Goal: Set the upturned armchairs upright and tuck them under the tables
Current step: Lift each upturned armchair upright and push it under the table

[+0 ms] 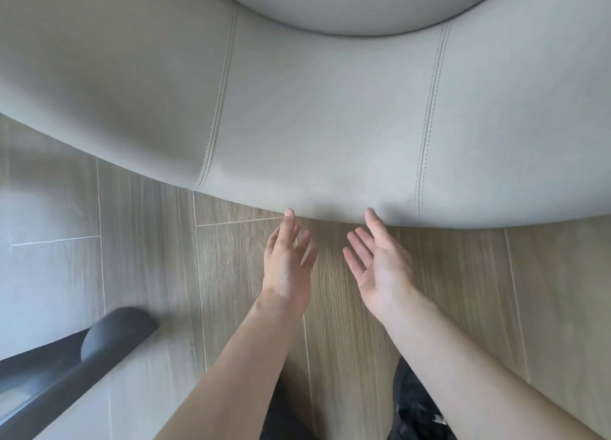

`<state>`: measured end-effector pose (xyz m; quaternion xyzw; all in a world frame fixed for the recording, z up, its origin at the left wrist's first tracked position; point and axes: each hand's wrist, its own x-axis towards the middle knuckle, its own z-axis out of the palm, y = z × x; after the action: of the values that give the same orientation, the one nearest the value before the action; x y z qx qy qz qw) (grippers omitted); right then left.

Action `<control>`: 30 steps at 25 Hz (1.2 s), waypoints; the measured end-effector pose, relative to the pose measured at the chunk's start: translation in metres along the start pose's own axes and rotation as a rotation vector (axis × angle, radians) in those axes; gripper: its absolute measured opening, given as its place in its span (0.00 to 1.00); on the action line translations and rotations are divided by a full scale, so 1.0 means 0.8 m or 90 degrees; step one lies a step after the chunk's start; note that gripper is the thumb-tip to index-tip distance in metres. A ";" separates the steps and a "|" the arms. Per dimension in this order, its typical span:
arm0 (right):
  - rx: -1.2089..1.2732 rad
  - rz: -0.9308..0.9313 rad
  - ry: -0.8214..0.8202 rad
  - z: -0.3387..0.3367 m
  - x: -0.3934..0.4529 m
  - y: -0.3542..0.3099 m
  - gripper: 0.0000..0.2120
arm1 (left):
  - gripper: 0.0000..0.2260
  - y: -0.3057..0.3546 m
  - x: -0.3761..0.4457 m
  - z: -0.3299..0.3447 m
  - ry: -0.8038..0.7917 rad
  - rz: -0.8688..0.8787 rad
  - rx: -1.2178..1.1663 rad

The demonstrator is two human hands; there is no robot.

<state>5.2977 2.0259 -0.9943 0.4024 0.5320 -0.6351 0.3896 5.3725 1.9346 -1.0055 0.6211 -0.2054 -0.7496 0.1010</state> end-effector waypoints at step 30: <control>0.099 -0.047 0.043 0.003 0.061 -0.020 0.24 | 0.20 0.067 0.080 -0.010 0.032 -0.005 -0.050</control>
<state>5.2647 2.0225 -1.0333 0.4324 0.5084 -0.6744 0.3157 5.3615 1.8590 -1.0401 0.6358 -0.1706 -0.7419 0.1277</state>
